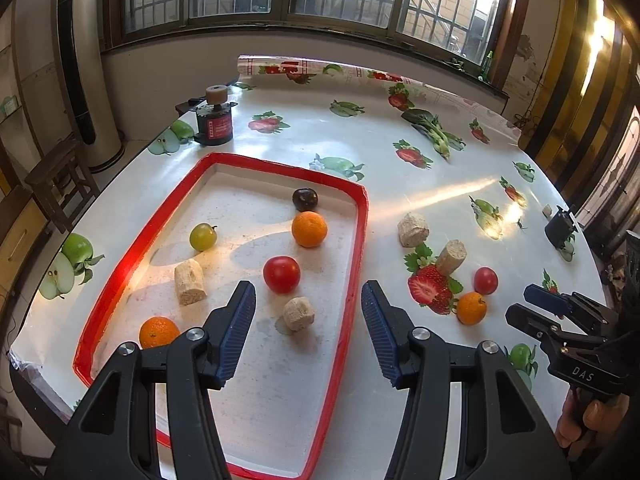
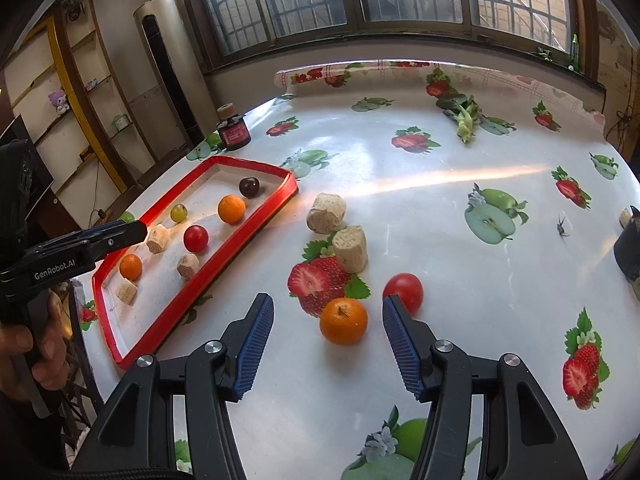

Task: Organize fruits
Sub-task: 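Move both grippers back over the table toward an orange and red tomato, then grasp an orange with the left gripper while the right gripper grasps a red tomato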

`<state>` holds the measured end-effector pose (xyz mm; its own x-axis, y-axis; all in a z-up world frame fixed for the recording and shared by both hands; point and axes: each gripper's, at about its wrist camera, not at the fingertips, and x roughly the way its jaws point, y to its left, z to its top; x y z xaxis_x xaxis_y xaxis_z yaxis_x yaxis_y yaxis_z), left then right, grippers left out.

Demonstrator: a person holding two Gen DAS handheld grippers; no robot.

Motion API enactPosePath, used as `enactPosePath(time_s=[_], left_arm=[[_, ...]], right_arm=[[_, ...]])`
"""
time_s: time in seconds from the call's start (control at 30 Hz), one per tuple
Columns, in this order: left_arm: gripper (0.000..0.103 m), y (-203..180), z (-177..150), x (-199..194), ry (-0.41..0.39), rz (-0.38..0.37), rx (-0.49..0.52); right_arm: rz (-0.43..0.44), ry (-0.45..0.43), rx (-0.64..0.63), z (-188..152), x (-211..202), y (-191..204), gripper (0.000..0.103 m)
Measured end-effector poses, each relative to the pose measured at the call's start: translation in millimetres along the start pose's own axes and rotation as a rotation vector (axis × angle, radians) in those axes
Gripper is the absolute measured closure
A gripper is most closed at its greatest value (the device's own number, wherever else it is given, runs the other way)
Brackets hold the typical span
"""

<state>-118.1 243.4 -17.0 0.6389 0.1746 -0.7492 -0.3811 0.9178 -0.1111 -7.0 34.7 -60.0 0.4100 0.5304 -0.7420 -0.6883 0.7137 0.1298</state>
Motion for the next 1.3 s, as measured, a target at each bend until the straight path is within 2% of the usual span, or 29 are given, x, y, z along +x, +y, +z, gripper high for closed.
enactPosePath(time_s=[0.4, 0.77, 0.9, 1.03, 1.17, 1.2, 1.23, 1.27, 1.3], left_arm=[[0.049, -46, -10, 12, 0.051, -0.083, 0.066], [0.049, -86, -20, 41, 0.139, -0.139, 0.124], [0.049, -107, -19, 52, 0.161, -0.181, 0.156], [0.050, -130, -15, 69, 0.187, -0.230, 0.199], [0.050, -149, -16, 91, 0.223, -0.238, 0.243], [0.051, -151, -17, 96, 0.234, -0.249, 0.251], [0.065, -151, -19, 101, 0.247, -0.259, 0.249], [0.072, -150, -19, 102, 0.235, -0.256, 0.246], [0.072, -147, -18, 100, 0.232, -0.259, 0.243]], right_arm=[[-0.046, 0.039, 0.075, -34, -5, -36, 0.044], [-0.065, 0.032, 0.115, -39, -6, -60, 0.044], [-0.072, 0.025, 0.137, -39, -8, -71, 0.044], [-0.088, 0.019, 0.151, -36, -11, -81, 0.044], [-0.094, 0.012, 0.164, -34, -13, -89, 0.044], [-0.093, 0.011, 0.168, -34, -13, -91, 0.044], [-0.093, 0.010, 0.171, -34, -12, -92, 0.044], [-0.093, 0.011, 0.173, -33, -11, -92, 0.044], [-0.091, 0.013, 0.174, -32, -10, -93, 0.044]])
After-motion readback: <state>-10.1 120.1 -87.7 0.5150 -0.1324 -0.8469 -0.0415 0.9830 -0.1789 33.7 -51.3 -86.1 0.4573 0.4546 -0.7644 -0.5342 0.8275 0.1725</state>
